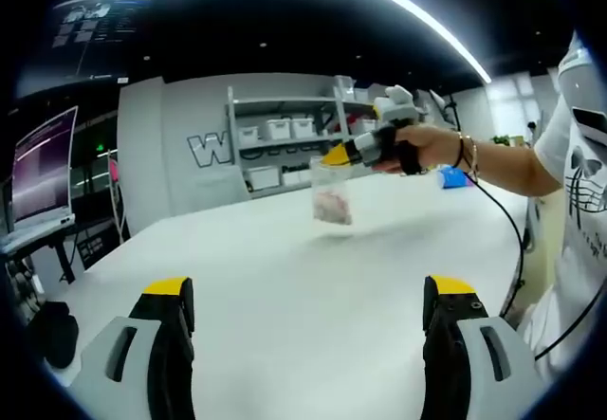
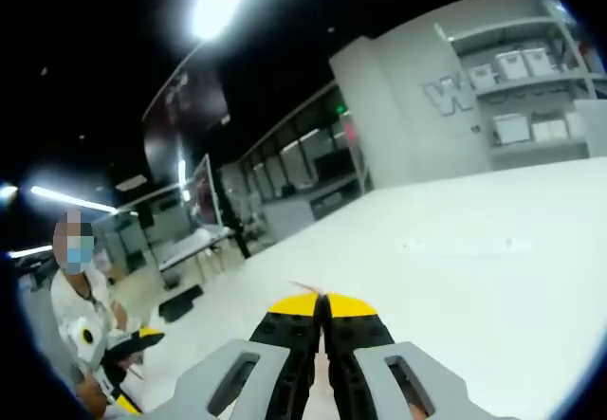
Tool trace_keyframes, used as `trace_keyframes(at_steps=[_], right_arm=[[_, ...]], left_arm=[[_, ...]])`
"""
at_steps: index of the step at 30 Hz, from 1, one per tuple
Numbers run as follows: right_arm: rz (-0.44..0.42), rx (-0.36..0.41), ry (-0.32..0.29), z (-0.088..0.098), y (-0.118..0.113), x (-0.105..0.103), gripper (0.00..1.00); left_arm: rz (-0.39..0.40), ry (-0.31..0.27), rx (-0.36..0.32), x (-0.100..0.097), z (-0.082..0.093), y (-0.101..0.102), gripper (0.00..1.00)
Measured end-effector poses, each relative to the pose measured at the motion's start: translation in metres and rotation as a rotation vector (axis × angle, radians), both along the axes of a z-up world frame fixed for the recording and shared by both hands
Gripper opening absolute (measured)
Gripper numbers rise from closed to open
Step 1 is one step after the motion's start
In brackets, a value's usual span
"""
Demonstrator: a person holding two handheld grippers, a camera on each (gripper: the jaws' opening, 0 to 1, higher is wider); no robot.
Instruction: Open the resealable bag by pulling the two sides of the seal apart until the entire bag opening is separated and visibly accessible.
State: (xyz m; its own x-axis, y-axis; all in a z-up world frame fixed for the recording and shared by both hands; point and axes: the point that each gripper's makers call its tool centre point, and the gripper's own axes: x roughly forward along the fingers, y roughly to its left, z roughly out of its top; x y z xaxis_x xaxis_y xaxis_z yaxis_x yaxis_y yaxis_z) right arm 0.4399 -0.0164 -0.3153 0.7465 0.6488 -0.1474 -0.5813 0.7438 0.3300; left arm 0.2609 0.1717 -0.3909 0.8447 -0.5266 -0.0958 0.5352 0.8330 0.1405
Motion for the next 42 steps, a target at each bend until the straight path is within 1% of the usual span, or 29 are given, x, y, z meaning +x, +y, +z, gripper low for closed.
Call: trace_keyframes(at_steps=[7,11,15,17,24,32,35,42], right_arm=[[-0.021,-0.002,0.016,-0.004,-0.001,0.016,0.00],[-0.033,0.013,0.037,-0.005,-0.002,0.026,0.00],[-0.043,0.000,0.043,-0.006,-0.001,0.036,0.00],[-0.053,0.006,0.049,-0.006,-0.002,0.042,0.00],[-0.076,0.012,0.049,-0.002,-0.003,0.059,0.00],[-0.106,0.021,0.067,-0.005,-0.004,0.084,0.00],[-0.121,0.009,0.072,-0.007,-0.006,0.092,0.00],[-0.152,0.011,0.073,-0.004,-0.013,0.114,0.00]], left_arm=[[-0.001,0.003,-0.002,-0.002,0.000,-0.001,1.00],[-0.006,0.002,-0.007,-0.003,0.001,-0.002,1.00],[-0.010,-0.004,-0.011,-0.002,0.004,-0.004,1.00],[-0.011,-0.002,-0.010,-0.001,0.004,-0.004,1.00],[-0.007,-0.006,-0.022,-0.001,0.004,-0.002,1.00],[-0.003,-0.005,-0.030,0.000,0.004,0.000,1.00],[-0.008,-0.004,-0.032,0.001,0.005,-0.002,1.00],[-0.004,-0.007,-0.031,0.002,0.006,0.000,1.00]])
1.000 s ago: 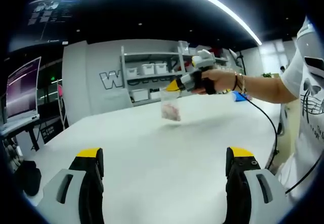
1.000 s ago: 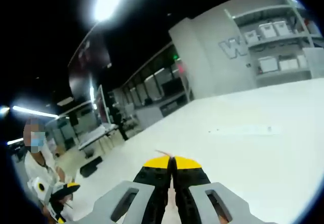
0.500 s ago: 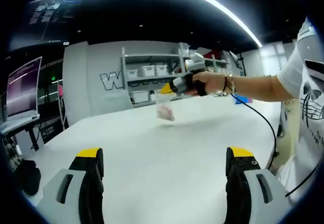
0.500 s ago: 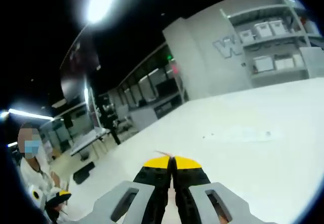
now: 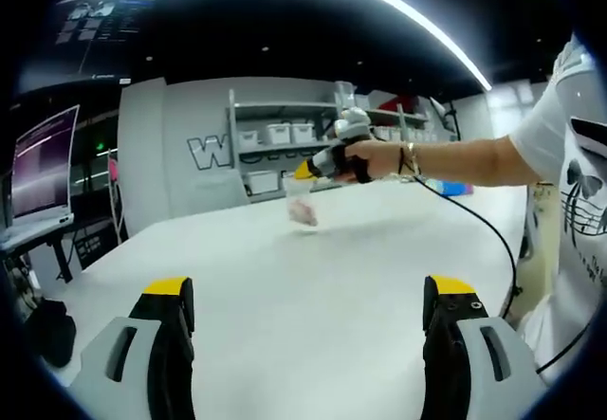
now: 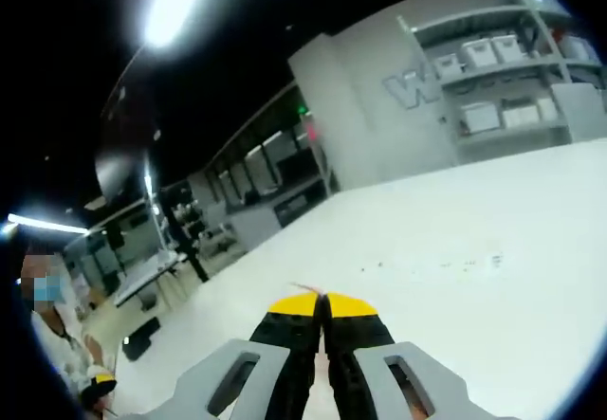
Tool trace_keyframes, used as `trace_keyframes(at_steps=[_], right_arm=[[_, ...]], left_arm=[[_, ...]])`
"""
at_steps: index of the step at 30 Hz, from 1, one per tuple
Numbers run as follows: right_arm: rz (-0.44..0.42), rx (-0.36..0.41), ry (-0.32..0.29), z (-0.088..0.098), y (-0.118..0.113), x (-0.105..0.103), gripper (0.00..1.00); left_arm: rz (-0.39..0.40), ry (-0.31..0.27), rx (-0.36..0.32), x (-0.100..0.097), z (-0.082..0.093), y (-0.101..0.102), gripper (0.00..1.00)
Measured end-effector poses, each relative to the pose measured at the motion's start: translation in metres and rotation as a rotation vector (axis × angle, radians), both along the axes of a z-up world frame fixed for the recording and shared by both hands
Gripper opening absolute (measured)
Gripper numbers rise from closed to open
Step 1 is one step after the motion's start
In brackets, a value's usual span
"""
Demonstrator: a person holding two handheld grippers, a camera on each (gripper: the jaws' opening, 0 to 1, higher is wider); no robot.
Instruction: Open the resealable bag by pulling the two sides of the seal apart until the entire bag opening is separated and visibly accessible.
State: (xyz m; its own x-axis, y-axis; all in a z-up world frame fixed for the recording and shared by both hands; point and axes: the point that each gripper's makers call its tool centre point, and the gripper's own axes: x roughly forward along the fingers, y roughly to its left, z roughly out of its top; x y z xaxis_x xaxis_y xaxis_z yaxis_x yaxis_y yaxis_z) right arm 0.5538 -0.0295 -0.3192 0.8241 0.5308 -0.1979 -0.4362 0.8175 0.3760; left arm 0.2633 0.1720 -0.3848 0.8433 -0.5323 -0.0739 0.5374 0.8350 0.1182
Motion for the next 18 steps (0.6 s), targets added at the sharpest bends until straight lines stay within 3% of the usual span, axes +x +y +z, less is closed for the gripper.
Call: trace_keyframes(at_steps=[18], right_arm=[[-0.031,-0.025,0.020,-0.005,0.012,0.051,0.00]], left_arm=[[-0.004,0.020,-0.011,0.013,-0.007,0.002,1.00]])
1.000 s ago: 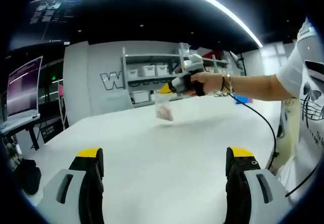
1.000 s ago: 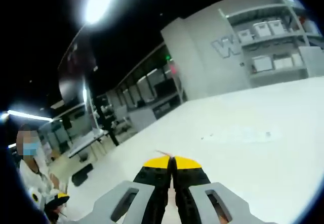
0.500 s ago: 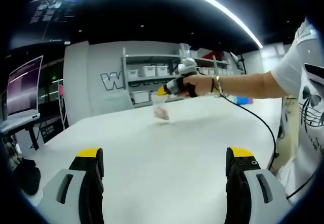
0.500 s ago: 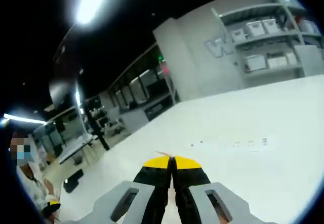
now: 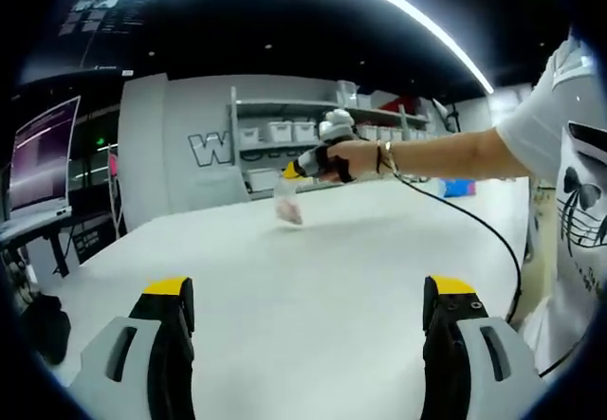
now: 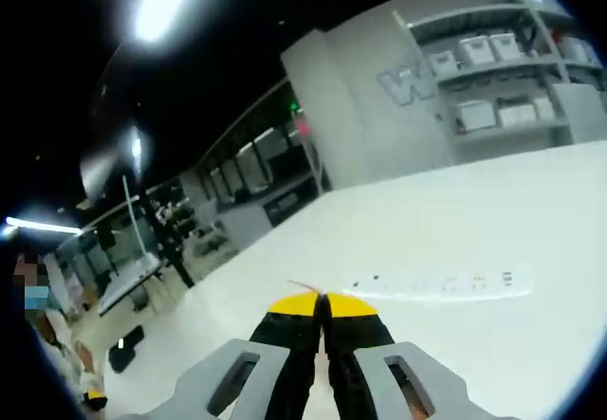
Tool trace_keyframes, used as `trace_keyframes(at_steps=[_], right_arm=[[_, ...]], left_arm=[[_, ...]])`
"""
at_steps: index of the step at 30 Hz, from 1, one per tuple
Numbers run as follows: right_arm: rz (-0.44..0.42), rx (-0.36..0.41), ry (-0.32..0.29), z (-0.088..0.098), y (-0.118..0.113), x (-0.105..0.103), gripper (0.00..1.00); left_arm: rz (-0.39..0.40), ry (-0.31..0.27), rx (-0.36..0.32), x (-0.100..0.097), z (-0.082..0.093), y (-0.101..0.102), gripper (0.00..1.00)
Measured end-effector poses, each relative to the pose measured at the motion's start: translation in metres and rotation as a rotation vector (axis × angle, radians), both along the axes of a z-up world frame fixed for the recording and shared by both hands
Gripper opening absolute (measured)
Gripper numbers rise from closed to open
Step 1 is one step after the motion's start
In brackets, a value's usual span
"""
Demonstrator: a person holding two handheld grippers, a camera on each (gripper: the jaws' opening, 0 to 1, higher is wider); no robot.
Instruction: Open the resealable bag by pulling the two sides of the seal apart until the entire bag opening is separated and visibly accessible.
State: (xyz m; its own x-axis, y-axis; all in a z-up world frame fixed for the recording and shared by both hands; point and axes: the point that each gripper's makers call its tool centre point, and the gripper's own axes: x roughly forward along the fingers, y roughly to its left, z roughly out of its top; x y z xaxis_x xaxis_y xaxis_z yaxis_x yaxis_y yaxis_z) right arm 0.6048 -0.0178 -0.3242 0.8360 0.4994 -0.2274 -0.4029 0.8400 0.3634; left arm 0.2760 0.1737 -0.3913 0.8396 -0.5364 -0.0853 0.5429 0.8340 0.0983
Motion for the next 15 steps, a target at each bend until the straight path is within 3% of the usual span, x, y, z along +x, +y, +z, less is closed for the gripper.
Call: trace_keyframes(at_steps=[9,15], right_arm=[[-0.063,-0.038,0.004,-0.007,-0.013,0.026,0.00],[-0.106,-0.110,-0.053,-0.014,-0.011,0.035,0.00]], left_arm=[[0.001,0.008,0.001,0.004,-0.003,0.000,1.00],[0.005,0.013,-0.001,0.006,-0.004,0.001,1.00]])
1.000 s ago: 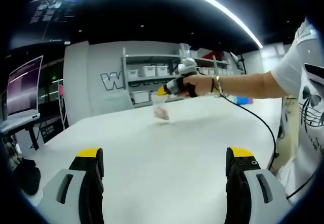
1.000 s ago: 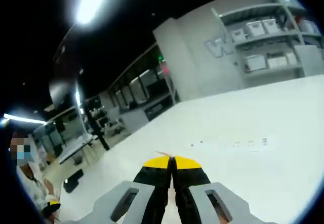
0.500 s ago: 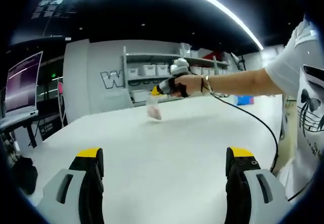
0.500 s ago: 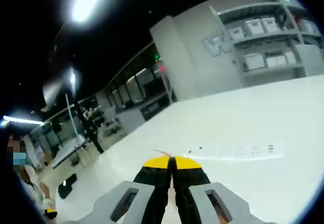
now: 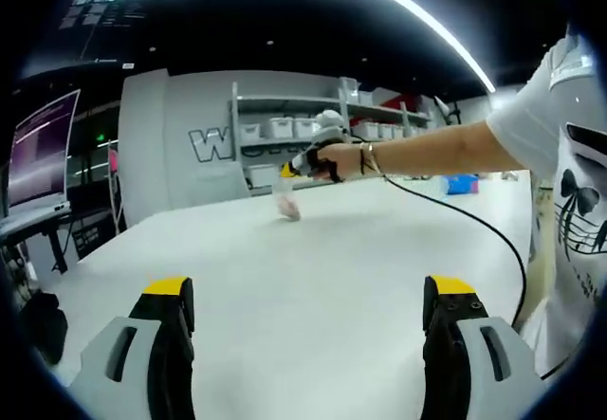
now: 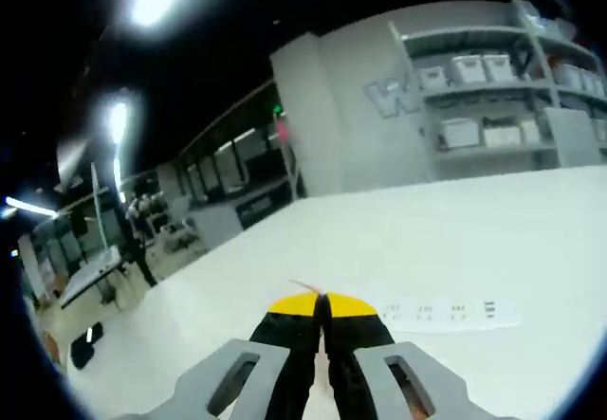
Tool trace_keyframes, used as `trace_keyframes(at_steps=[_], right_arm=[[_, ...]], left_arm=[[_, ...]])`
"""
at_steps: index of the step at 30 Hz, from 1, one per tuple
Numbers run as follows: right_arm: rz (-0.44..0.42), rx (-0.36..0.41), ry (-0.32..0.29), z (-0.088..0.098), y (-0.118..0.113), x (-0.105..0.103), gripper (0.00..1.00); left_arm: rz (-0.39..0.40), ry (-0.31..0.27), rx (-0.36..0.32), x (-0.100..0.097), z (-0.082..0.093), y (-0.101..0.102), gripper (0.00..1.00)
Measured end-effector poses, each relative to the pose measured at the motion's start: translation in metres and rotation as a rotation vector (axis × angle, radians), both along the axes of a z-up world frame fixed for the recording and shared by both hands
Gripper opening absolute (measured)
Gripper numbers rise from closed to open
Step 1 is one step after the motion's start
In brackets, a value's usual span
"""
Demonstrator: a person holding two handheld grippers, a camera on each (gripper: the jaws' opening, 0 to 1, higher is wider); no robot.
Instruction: Open the resealable bag by pulling the two sides of the seal apart until the entire bag opening is separated and visibly accessible.
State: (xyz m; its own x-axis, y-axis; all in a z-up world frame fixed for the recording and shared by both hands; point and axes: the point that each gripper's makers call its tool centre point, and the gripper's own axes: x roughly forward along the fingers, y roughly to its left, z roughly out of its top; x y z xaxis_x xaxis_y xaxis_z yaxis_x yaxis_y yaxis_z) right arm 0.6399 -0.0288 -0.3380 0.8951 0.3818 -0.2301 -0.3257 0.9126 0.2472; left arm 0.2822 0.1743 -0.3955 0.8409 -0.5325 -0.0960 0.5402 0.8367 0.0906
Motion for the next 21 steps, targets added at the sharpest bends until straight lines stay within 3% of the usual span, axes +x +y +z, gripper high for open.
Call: trace_keyframes(at_steps=[3,11,16,21], right_arm=[[-0.002,0.010,0.002,-0.013,0.009,0.003,0.00],[0.110,-0.014,0.046,-0.047,0.051,-0.009,0.00],[0.194,-0.122,0.025,-0.061,0.071,-0.019,0.00],[0.249,-0.217,-0.041,-0.064,0.081,-0.030,0.02]], left_arm=[[0.000,0.004,0.004,0.000,-0.001,0.000,1.00],[0.006,0.015,-0.005,0.001,-0.005,0.002,1.00],[0.001,0.010,-0.007,0.002,-0.004,0.001,1.00],[0.008,0.009,-0.015,0.001,-0.004,0.004,1.00]])
